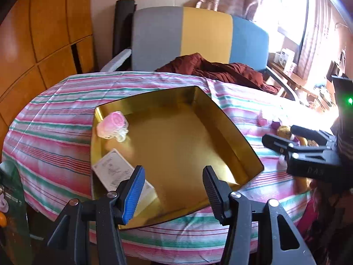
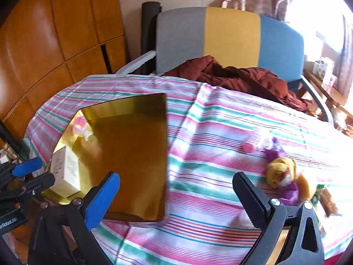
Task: Organize objects
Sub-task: 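Move both open tools back to the pile of items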
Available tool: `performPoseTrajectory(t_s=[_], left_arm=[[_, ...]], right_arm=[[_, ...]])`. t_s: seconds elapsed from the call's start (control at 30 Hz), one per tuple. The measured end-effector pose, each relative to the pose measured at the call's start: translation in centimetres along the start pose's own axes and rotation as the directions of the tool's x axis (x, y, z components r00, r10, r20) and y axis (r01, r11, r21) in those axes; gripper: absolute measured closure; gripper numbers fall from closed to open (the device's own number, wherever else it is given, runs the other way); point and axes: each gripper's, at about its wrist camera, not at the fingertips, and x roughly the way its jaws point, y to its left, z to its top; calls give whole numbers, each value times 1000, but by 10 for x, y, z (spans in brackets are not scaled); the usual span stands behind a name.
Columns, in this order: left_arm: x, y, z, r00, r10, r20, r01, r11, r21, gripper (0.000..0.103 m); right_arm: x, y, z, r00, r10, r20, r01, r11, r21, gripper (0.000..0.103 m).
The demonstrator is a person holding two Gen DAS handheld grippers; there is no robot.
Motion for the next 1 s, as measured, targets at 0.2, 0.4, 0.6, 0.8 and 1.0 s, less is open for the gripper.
performPoseTrajectory(t_s=[0.2,0.4,0.6,0.8,1.0], left_arm=[[5,-21,-1,999,-29,-22,30,999,44,48],[10,-37,-1,997,-57,-44,60,995,76,48],[15,-53,4,994,-91,-54,96,990,105,48],[26,-73,8,990,-115,-87,126,982,138,48],[41,-98,15,985,-125,-122,145,973,178,48]], right_arm=[[-9,-32,2,998,-63,20,63,998,30,0],[-18,-70,8,990,-136,34,134,989,56,0],[-19,-130,18,967,-254,25,250,962,113,0],[-15,-200,19,928,-373,18,361,910,204,0],[-4,-261,-3,931,-361,-53,352,850,392,0]])
